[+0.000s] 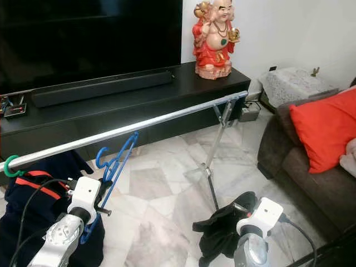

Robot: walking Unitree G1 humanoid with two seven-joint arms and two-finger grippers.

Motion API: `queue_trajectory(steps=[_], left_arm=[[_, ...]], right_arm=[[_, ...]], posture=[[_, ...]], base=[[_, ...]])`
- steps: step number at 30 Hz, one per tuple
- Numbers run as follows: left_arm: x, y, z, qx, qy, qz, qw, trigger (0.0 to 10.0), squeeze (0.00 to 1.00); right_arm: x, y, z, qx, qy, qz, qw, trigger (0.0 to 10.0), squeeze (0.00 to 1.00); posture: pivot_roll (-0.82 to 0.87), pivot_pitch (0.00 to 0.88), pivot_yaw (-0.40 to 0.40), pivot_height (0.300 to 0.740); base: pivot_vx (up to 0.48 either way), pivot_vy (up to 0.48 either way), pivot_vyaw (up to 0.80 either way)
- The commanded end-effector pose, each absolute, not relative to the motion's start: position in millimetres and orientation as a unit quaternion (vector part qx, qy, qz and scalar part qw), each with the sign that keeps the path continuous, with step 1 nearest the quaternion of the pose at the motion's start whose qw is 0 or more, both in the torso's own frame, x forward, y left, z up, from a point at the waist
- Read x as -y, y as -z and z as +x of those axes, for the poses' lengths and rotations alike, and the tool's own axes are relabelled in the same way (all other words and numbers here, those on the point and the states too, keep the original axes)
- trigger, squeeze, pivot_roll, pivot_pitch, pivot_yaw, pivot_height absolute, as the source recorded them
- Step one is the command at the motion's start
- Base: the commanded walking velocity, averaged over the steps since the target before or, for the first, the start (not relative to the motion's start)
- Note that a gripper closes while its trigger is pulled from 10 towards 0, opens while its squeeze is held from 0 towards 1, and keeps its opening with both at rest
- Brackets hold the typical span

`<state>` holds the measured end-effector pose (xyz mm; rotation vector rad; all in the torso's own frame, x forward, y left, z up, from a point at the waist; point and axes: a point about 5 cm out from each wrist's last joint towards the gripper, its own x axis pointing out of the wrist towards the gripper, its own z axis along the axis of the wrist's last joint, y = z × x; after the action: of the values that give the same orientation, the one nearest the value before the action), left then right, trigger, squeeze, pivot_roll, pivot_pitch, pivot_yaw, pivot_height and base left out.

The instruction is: Hang hanger

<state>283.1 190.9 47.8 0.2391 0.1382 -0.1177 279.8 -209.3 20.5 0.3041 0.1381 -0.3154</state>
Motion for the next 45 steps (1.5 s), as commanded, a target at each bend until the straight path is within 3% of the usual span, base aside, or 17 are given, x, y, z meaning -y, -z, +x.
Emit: queue_trajectory(steps=[1, 14, 20, 45], left_arm=[[-199, -42, 275, -0.086, 0.045, 0.118, 0.988, 10.0, 0.00], [-222, -29, 243, -0.120, 0.017, 0.113, 0.986, 10.0, 0.00], [-222, -32, 240, -0.115, 0.022, 0.103, 0.988, 10.0, 0.00], [-217, -36, 242, -0.120, 0.028, 0.089, 0.988, 10.0, 0.00]], right_arm=[[211, -25, 280, -0.055, 0.156, 0.145, 0.975, 10.0, 0.00], [211, -19, 270, -0.059, 0.152, 0.136, 0.977, 10.0, 0.00], [209, -19, 270, -0.059, 0.148, 0.136, 0.978, 10.0, 0.00], [203, -18, 269, -0.061, 0.148, 0.141, 0.977, 10.0, 0.00]], posture=[[0.02, 0.023, 0.022, 0.740], [0.02, 0.000, 0.024, 0.740], [0.03, 0.000, 0.026, 0.740], [0.04, 0.003, 0.037, 0.740]], base=[[0.000, 0.000, 0.00], [0.000, 0.000, 0.00], [0.000, 0.000, 0.00], [-0.274, 0.000, 0.00]])
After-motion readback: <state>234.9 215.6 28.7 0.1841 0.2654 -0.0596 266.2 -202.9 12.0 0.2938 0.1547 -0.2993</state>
